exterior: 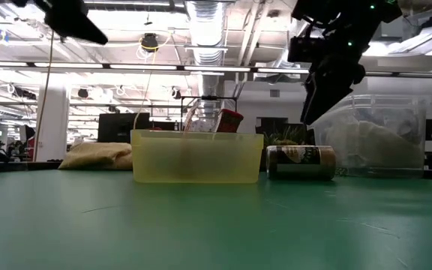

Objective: Sort spices by type
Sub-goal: Put the gold seasoning can into the pink bin

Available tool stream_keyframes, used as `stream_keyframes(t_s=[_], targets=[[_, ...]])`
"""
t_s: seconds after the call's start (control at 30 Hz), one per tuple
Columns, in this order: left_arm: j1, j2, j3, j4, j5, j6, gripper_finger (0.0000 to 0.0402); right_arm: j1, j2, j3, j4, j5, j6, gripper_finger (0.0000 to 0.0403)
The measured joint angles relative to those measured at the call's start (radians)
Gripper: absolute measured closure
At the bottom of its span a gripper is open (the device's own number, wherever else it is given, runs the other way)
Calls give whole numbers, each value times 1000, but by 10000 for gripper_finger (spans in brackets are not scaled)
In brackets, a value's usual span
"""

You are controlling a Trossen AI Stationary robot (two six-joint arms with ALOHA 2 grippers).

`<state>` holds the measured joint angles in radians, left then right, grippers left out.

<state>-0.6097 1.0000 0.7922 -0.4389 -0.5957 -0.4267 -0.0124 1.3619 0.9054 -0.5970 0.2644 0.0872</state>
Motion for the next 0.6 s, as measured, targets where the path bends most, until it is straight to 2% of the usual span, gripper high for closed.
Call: stream_keyframes(t_s=[0.13, 0.3, 0.5, 0.6], targets=[[8, 0, 19, 1, -1, -1, 36, 37, 0, 0, 3, 43, 11, 34], [8, 0, 19, -12, -5, -3, 36, 66, -2, 0, -39, 44, 43, 34], [8, 0, 19, -20, -20, 11, 36, 43, 1, 0, -76, 32, 38, 34], [8, 0, 19, -20, -20, 17, 36, 3, 1, 0, -76, -16, 33, 34]])
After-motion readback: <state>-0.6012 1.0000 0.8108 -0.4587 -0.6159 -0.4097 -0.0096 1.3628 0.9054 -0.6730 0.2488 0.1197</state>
